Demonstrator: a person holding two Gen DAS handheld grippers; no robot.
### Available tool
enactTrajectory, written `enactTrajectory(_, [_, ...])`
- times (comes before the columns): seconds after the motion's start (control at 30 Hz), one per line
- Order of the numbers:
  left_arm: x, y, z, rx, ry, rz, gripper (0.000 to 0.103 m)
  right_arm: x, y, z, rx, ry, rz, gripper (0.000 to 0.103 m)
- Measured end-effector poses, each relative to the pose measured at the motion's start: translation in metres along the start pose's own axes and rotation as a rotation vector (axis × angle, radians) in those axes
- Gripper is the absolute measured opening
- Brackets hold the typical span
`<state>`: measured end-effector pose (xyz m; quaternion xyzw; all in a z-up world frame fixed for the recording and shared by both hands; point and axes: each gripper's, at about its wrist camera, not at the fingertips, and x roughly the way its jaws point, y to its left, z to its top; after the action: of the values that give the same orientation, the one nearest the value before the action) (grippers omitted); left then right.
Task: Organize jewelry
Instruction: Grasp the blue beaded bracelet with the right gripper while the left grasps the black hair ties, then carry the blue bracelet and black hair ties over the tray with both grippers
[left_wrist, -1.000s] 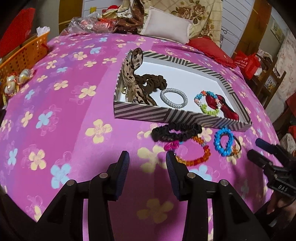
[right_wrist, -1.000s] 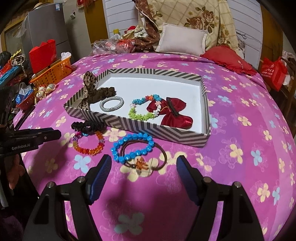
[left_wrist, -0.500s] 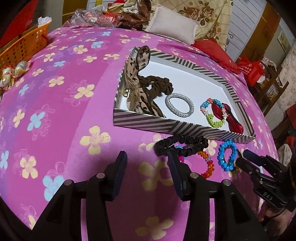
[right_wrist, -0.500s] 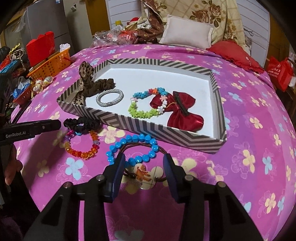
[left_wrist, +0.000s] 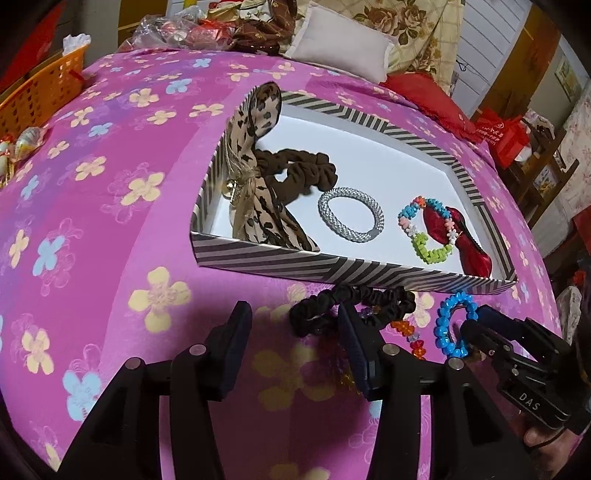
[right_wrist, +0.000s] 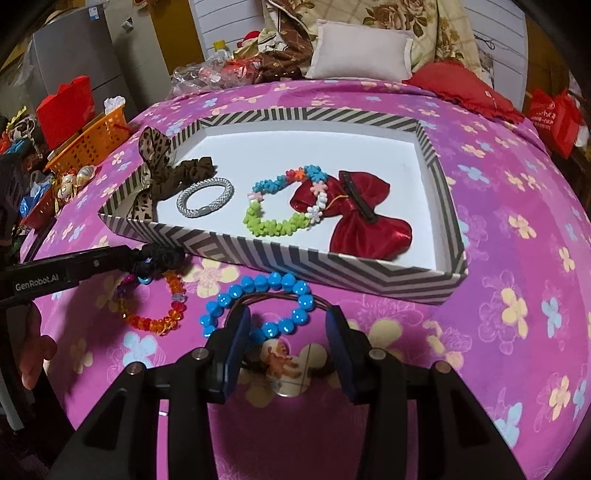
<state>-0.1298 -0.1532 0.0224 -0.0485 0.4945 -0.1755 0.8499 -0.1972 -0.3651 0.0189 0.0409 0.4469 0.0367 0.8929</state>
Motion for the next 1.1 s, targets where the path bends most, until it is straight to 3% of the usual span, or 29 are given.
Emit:
enactTrajectory(0.2, [0.002,-0.004,-0.002,0.013,-0.03,0.003,0.038,0.002,0.003,0.002,-0.012,-0.013,-0.007,0.045])
enactTrajectory(0.23, [0.002,-0.004,-0.002,0.016,-0.036,0.003,0.032,0.003,0.005,0.002,-0.019,-0.013,-0.01,0.043])
enactTrajectory(0.27, [0.003,-0.004,-0.002,0.02,-0.036,0.001,0.018,0.003,0.006,0.002,-0.028,-0.013,-0.013,0.036])
enactTrajectory(0.37, [0.004,-0.006,-0.001,0.05,-0.034,0.015,0.001,0.003,0.007,0.001,-0.036,-0.014,-0.008,0.017])
enactTrajectory(0.43, [0.003,-0.007,-0.003,0.059,-0.034,0.014,0.0,0.002,0.006,0.0,-0.034,-0.015,0.001,0.009])
enactTrajectory(1.1, [-0.077,-0.024,-0.001,0.133,-0.175,-0.053,0.0,-0.076,0.021,0.015,-0.071,-0.181,0.079,0.008])
